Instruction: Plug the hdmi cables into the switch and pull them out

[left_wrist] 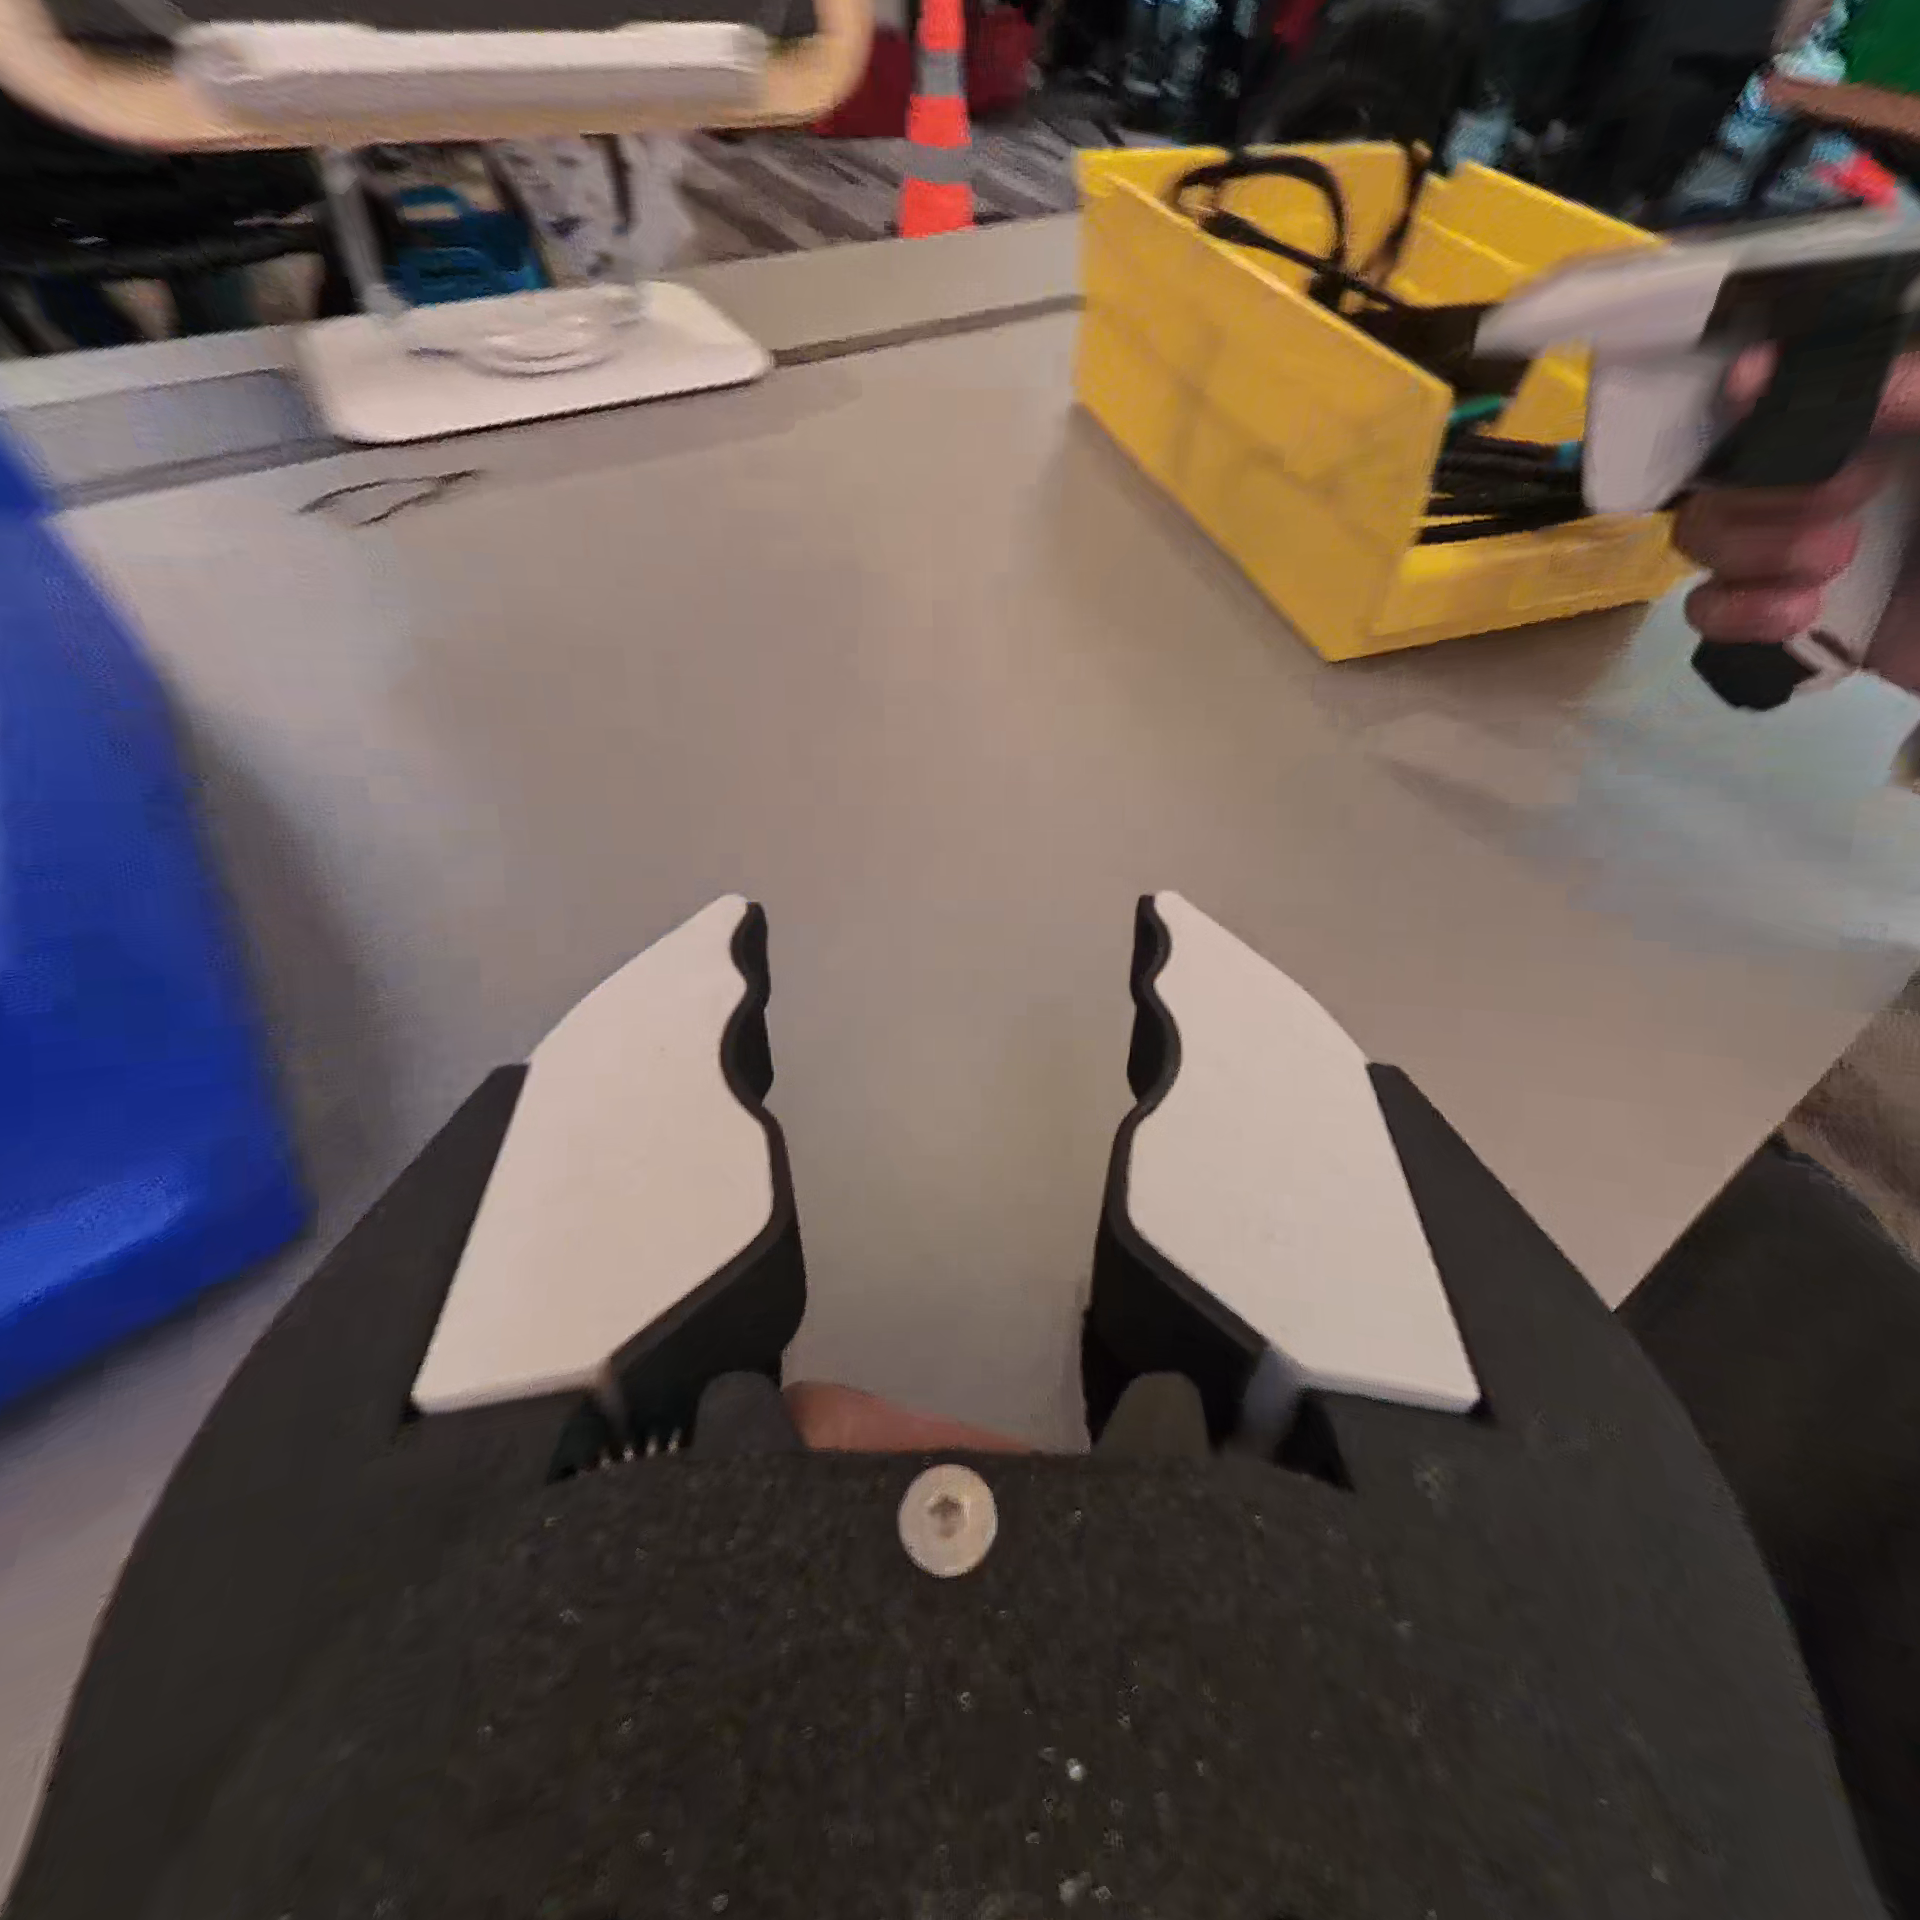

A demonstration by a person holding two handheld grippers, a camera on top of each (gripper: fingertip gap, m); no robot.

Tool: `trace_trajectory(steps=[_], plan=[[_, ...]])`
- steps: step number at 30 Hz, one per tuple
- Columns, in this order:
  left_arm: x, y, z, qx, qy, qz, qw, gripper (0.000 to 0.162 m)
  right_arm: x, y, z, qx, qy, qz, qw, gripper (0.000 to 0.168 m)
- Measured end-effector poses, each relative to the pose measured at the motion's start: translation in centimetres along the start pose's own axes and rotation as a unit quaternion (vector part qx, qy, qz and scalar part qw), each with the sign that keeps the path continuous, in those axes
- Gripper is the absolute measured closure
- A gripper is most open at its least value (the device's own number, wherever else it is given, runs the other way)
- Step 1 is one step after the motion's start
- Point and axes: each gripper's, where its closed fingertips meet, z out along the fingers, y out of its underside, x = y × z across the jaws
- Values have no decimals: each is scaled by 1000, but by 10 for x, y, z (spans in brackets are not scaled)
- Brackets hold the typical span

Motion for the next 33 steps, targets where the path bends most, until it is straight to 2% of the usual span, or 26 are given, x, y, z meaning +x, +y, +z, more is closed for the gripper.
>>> trace_trajectory(steps=[2,4,6,8,9,11,13,15,17,20,23,27,33], plan=[[37,-16,36,-22,18,26,999,97,-5,-30,-34,64,1,8,998,119],[75,-33,72,-31,46,37,998,100,0,-40,-67,89,30,-10,996,116],[106,-45,106,-31,67,40,996,101,38,-29,-95,90,122,-14,988,121],[127,-49,139,-42,75,30,996,102,87,2,-112,57,190,31,980,118],[135,-50,154,-47,76,21,996,102,106,20,-115,36,204,61,976,115],[140,-54,178,-50,64,2,997,106,121,41,-106,4,181,103,978,121],[136,-58,192,-49,44,-25,998,129,126,48,-92,-9,171,109,979,132],[127,-60,200,-51,22,-36,998,141,132,52,-82,-26,194,95,976,140],[122,-60,201,-63,11,-20,998,149,141,57,-83,-39,246,63,967,162],[117,-58,198,-71,-19,26,997,153,138,58,-85,-46,274,52,959,164],[101,-58,177,-39,-36,21,998,156,116,55,-84,-35,276,52,959,165],[48,-55,124,-9,-88,13,996,157,53,31,-62,-6,239,12,971,164],[-55,-33,39,-19,-189,7,982,158,-59,26,10,-22,144,-1,989,163]])
